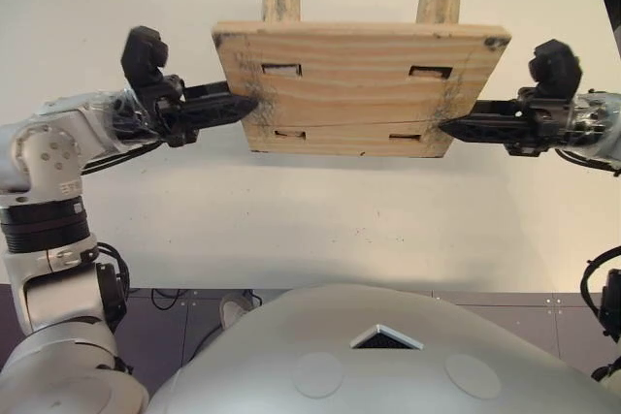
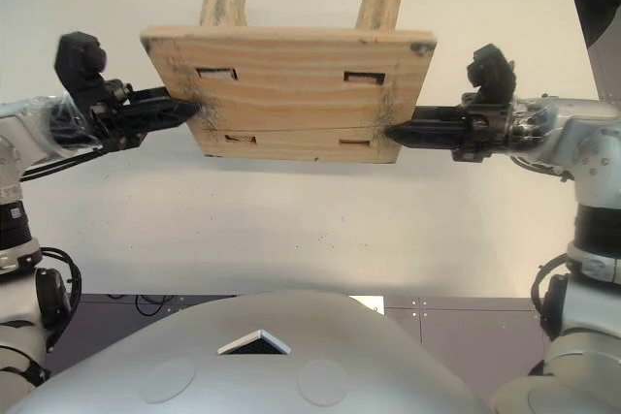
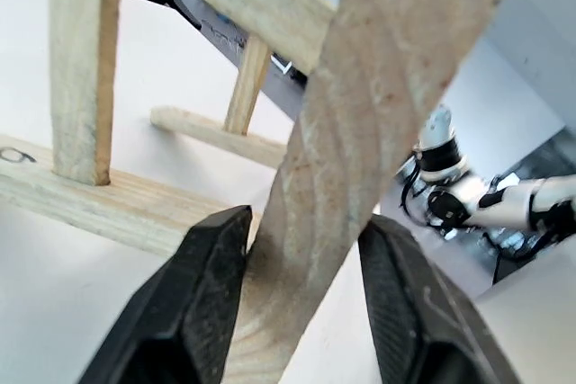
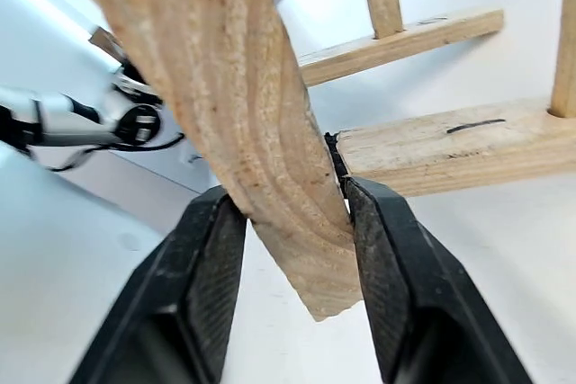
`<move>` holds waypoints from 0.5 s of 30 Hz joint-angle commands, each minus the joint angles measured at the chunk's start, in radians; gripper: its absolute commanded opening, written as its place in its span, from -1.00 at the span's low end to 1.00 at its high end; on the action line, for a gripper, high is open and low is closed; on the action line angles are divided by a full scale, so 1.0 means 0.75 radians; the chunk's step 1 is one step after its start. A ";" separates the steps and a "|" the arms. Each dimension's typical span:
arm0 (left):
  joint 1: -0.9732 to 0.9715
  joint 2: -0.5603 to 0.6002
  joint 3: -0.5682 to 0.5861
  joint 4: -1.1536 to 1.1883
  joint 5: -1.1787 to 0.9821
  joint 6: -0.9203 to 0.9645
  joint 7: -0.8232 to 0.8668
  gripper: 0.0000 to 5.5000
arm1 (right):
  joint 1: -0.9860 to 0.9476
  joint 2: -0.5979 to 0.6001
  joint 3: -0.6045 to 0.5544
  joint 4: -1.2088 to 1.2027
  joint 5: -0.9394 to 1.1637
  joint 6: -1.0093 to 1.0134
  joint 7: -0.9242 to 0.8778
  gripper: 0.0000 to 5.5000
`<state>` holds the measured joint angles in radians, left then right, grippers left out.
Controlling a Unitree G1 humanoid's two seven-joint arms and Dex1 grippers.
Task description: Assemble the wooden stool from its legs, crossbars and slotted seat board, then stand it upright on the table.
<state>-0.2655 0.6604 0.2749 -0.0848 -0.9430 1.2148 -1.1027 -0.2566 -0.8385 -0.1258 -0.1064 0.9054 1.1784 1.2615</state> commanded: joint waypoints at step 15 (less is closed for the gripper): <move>-0.703 -0.281 0.199 0.618 -1.078 0.049 2.114 -0.38 | -0.571 0.269 -0.235 0.769 0.540 0.581 -0.587 -0.48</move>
<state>-0.6865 0.4810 0.4679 0.2627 -1.7531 1.3736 0.1749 -0.5832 -0.7387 -0.3136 0.2976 1.2673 1.5736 0.9034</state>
